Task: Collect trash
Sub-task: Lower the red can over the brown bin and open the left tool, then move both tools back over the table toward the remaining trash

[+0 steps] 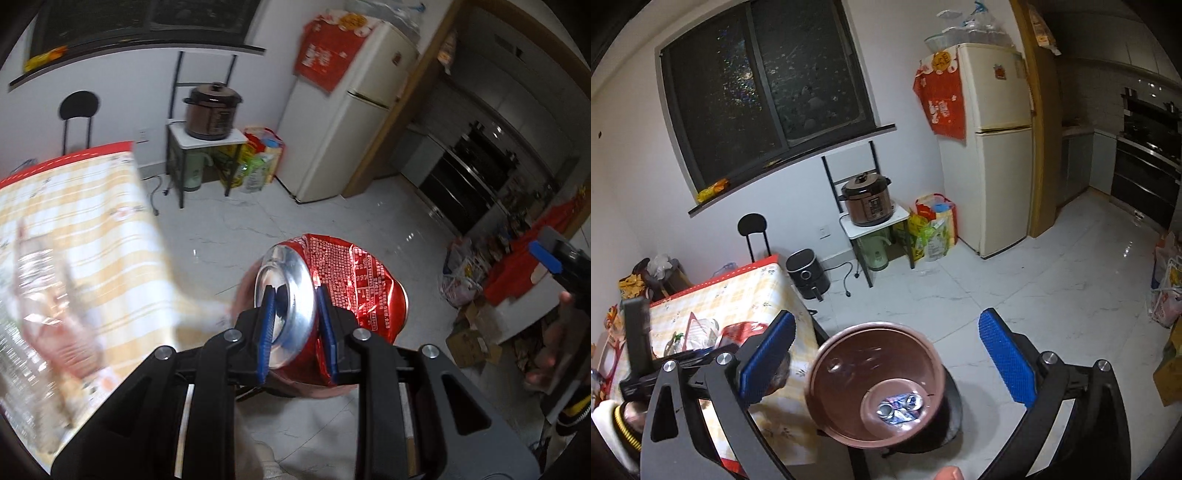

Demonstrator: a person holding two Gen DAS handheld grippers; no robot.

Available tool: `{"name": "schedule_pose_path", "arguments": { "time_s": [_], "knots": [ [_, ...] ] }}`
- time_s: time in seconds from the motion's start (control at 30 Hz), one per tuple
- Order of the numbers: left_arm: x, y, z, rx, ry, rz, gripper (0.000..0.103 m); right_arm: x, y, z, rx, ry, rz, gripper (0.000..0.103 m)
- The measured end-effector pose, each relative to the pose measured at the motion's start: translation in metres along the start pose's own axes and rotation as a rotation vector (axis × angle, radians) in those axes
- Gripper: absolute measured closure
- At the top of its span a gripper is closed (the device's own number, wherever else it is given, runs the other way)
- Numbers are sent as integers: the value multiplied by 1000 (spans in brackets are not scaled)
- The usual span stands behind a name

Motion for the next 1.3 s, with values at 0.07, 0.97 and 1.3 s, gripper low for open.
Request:
{"name": "schedule_pose_path", "arguments": {
  "time_s": [0.07,0.97,1.3],
  "knots": [
    [-13,-3,-19,15,0,-22,77,-11,4,5,4,11,-8,5],
    [60,-20,159,-250,-268,-36,6,52,5,1,-6,-31,46,5],
    [182,39,260,-263,-444,58,6,160,33,-16,76,-127,83,5]
  ]
}}
Point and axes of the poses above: each gripper's, at about its wrist camera, not at the fingertips, and z roughly against the way its jaws point, x to its left, y to its underside, the point moved 9 cm from there along -z, roughly the way its jaws point, and after that the axes turned 1 degree about -x, right-handed, at the moved point
